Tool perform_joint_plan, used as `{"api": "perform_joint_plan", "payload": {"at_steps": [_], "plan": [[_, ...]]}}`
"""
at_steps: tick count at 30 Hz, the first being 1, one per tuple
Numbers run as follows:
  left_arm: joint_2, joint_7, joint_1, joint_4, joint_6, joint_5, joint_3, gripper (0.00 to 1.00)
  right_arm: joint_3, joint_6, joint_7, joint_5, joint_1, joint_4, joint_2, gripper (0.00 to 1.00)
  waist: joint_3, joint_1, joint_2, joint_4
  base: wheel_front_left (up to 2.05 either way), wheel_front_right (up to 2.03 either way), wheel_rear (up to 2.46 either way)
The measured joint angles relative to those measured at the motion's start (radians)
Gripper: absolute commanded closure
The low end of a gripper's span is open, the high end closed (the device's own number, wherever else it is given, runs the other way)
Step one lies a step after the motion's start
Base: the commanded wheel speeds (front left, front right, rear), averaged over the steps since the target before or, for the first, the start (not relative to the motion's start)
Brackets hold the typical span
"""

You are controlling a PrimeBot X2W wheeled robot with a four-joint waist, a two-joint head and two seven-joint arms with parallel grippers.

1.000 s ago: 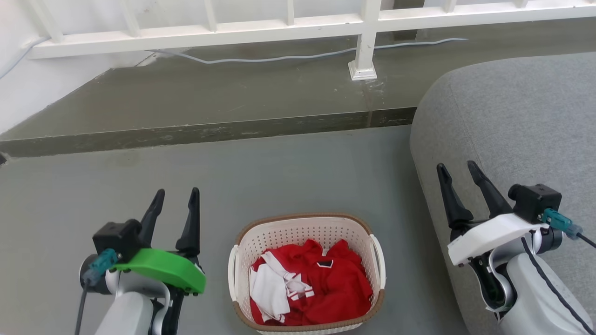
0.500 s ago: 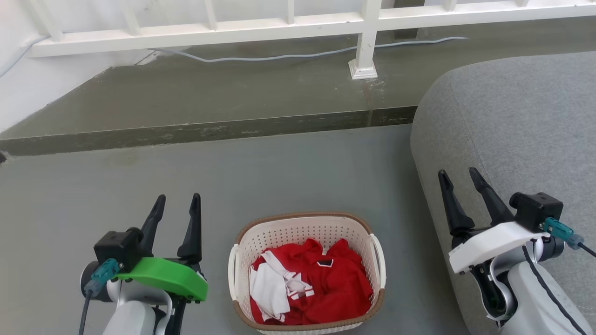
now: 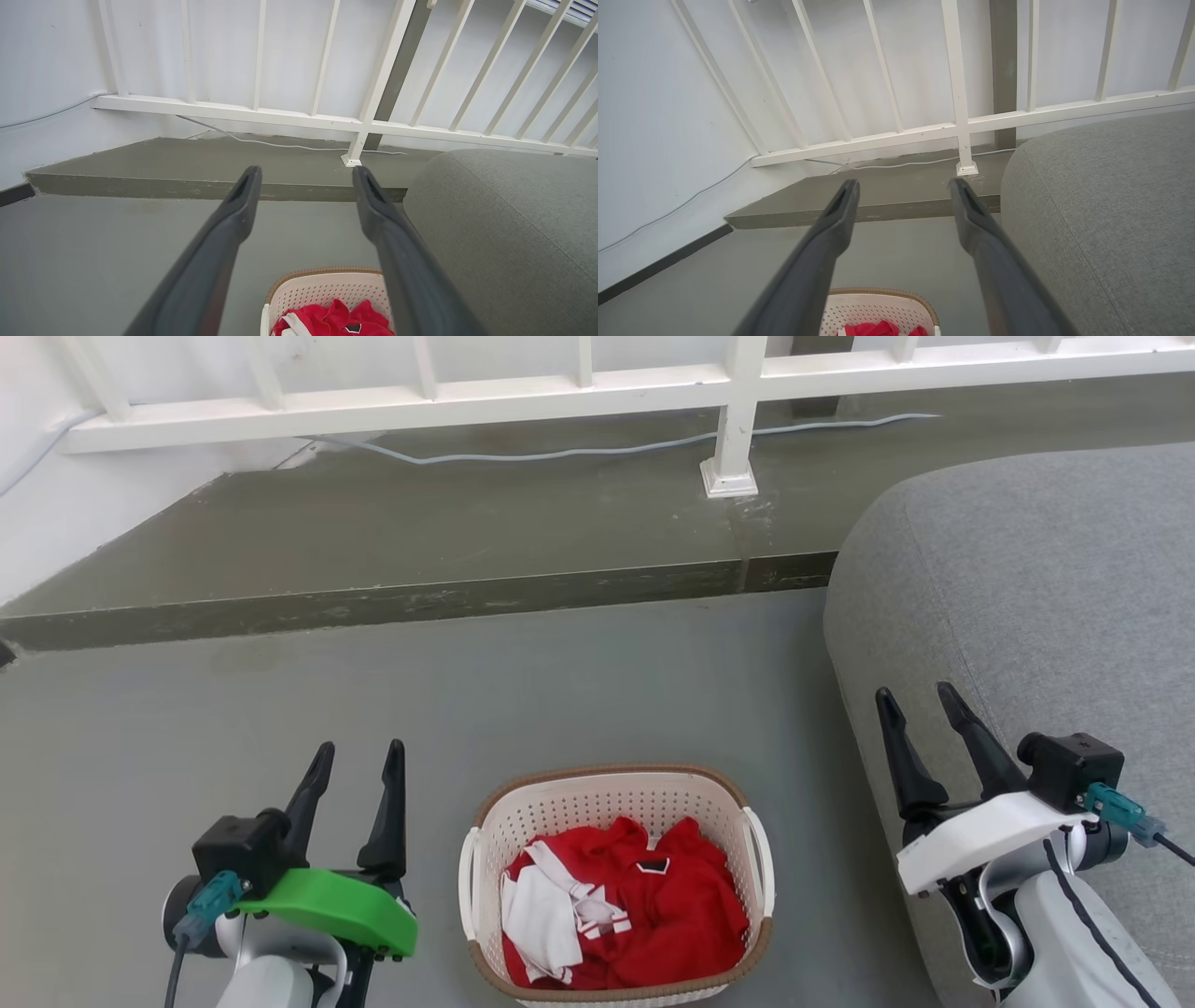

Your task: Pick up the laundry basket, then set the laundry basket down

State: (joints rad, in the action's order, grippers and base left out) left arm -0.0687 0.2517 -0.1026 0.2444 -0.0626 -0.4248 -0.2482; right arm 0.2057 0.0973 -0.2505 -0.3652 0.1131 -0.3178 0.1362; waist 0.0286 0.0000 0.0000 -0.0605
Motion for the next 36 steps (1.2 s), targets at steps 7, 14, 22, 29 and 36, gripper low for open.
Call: {"api": "perform_joint_plan", "payload": {"at_steps": [7,14,22,29,36], "plan": [[0.006,-0.002,0.025,0.035,-0.008,0.001,-0.005,1.0,0.001,0.007,0.001,0.005,-0.018,-0.03,-0.016,1.0,-0.002,0.0,0.0,-0.001,0.0,0.0,0.0],[0.014,-0.014,0.05,0.055,-0.008,-0.024,-0.002,1.0,-0.01,0.007,0.012,-0.023,-0.048,-0.05,-0.027,1.0,-0.003,0.0,0.0,0.001,0.0,0.0,0.0],[0.015,-0.037,0.05,0.055,-0.009,-0.134,0.024,1.0,-0.039,0.007,0.042,-0.131,-0.046,-0.05,-0.033,1.0,-0.005,0.0,0.0,0.007,0.0,0.0,0.0],[0.015,-0.066,0.05,0.055,-0.013,-0.209,0.047,1.0,-0.06,0.007,0.068,-0.221,-0.046,-0.048,-0.039,1.0,-0.007,0.0,0.0,0.011,0.0,0.0,0.0],[0.016,-0.086,0.05,0.054,-0.017,-0.29,0.068,1.0,-0.082,0.007,0.094,-0.301,-0.046,-0.044,-0.041,1.0,-0.008,0.0,0.0,0.015,0.0,0.0,0.0]]}}
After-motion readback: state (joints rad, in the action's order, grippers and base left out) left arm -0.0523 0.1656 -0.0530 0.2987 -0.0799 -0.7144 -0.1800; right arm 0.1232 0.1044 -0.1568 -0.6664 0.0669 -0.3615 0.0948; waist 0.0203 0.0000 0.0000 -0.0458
